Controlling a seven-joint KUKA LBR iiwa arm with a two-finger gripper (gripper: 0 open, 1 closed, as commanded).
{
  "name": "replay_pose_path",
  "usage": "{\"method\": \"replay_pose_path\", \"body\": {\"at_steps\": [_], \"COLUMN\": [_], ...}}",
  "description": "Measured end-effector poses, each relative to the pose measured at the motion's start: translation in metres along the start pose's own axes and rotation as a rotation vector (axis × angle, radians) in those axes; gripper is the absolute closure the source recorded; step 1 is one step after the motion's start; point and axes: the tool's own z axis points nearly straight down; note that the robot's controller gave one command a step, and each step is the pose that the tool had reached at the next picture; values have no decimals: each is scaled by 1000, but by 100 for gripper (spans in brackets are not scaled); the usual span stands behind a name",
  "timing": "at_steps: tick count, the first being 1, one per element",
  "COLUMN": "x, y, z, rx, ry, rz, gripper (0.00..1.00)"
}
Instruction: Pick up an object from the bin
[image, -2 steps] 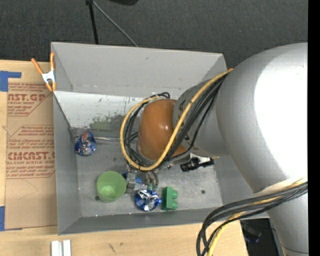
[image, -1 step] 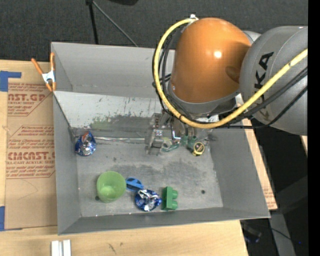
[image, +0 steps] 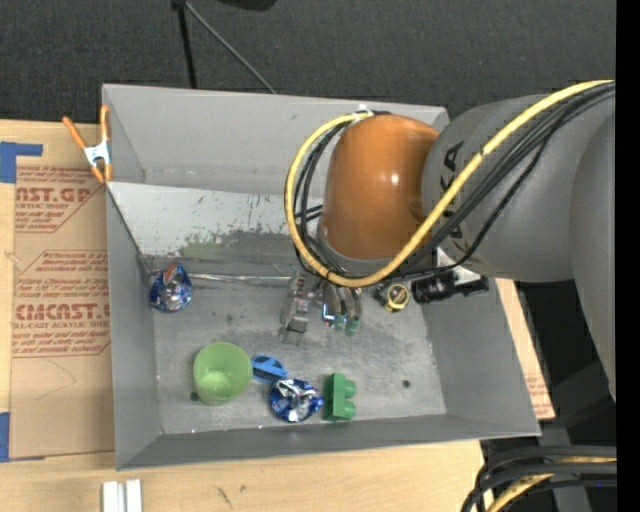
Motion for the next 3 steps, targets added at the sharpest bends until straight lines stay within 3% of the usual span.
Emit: {"method": "replay_pose_path", "body": {"at_steps": [1, 2, 3], "x": [-1, 36, 35], "y": [1, -11, -10], "z": [-4, 147, 143], "rx": [-3, -1, -2], "ry": [-7, -5, -5], "rz": [-1, -40, -41], "gripper": [0, 0, 100]}}
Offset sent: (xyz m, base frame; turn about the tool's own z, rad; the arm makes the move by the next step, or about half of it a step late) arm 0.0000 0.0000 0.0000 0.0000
